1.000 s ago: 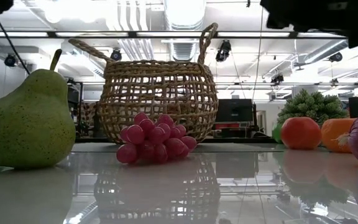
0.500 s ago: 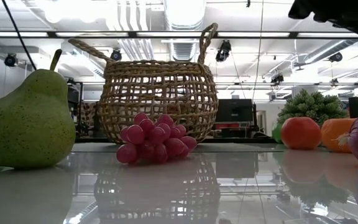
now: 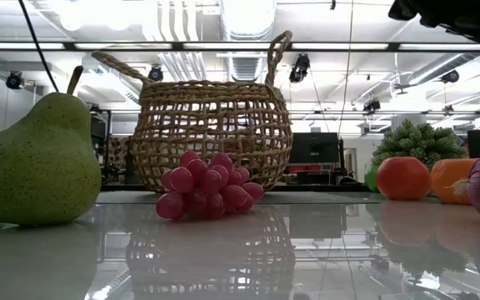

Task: Build produce basket
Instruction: Put the green pear into the basket

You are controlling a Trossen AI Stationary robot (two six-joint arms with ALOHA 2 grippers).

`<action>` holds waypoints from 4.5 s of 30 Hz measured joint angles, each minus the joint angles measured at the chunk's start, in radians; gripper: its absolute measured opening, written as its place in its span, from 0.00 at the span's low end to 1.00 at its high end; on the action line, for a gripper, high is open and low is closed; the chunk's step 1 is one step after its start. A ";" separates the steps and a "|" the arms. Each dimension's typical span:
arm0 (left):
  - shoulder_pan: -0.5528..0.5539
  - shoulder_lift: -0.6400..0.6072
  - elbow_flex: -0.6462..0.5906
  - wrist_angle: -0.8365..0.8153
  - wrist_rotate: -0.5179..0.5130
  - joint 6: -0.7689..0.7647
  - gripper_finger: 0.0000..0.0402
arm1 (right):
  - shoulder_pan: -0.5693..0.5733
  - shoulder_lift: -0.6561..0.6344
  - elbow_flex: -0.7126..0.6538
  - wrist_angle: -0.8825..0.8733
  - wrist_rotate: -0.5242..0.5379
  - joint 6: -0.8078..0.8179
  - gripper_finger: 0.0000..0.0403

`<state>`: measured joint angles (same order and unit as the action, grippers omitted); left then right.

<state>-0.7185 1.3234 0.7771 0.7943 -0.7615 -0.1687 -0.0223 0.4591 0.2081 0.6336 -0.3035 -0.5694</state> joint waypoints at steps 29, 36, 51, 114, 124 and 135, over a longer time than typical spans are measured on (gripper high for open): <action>0.008 0.328 0.686 -1.691 0.200 -0.699 0.01 | 0.000 -0.001 0.000 0.004 0.017 0.048 0.03; 0.042 0.327 0.664 -1.755 0.349 -0.934 0.20 | 0.000 -0.001 0.000 0.004 0.017 0.063 0.03; 0.045 0.347 0.532 -1.693 0.335 -0.763 0.53 | 0.000 0.000 0.000 0.000 0.016 0.090 0.03; 0.863 0.290 0.521 -1.275 0.107 0.071 0.33 | 0.000 0.000 0.000 -0.029 0.017 0.137 0.03; 0.923 0.347 0.522 -1.267 0.110 0.060 0.34 | 0.000 0.000 0.000 -0.028 0.017 0.143 0.03; 0.966 0.345 0.493 -1.283 0.102 0.028 0.35 | 0.000 0.000 0.000 -0.028 0.017 0.143 0.03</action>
<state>0.2474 1.6684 1.2699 -0.4885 -0.6594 -0.1404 -0.0223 0.4595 0.2085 0.6056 -0.2863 -0.4259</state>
